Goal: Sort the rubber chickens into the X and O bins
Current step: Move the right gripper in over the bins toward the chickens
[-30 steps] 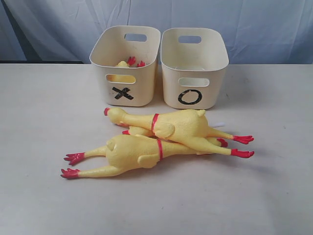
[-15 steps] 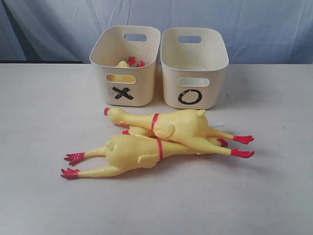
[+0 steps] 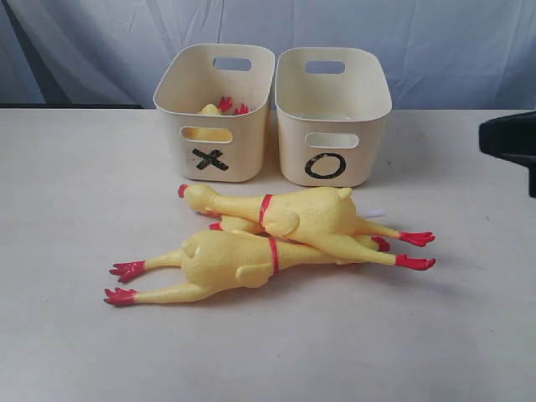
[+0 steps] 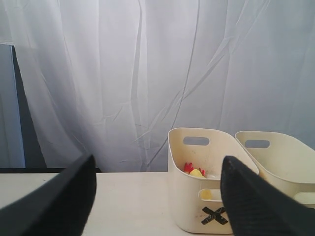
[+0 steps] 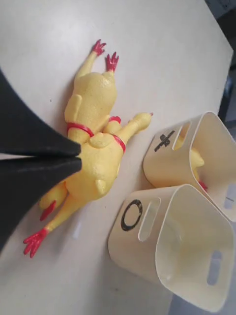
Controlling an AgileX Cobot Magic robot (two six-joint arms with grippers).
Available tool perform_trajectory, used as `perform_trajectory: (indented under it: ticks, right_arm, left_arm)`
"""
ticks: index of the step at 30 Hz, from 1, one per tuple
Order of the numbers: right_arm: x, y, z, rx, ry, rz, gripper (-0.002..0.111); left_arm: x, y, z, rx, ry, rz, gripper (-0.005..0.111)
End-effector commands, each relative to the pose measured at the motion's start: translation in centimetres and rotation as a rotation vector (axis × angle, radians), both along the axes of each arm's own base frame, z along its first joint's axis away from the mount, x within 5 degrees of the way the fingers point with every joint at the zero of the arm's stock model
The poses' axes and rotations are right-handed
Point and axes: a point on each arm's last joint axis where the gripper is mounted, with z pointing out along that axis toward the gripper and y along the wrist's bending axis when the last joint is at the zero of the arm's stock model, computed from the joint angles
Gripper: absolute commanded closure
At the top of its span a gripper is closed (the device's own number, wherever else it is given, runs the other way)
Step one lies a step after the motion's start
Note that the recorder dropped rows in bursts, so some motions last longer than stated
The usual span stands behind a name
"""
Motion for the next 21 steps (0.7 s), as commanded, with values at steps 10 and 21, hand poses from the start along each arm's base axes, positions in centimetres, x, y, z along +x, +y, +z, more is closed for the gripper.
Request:
perform_trajectory:
  ticks: [10, 21]
  right_arm:
    - [9.6, 2.2, 1.1, -0.049, 0.076, 0.152, 0.109]
    - [12.6, 7.9, -0.2, -0.430, 0.043, 0.374, 0.109]
  left_arm:
    - [-0.1, 0.1, -0.2, -0.019, 0.006, 0.007, 0.040]
    - [-0.1, 0.1, -0.2, -0.019, 0.006, 0.008, 0.040]
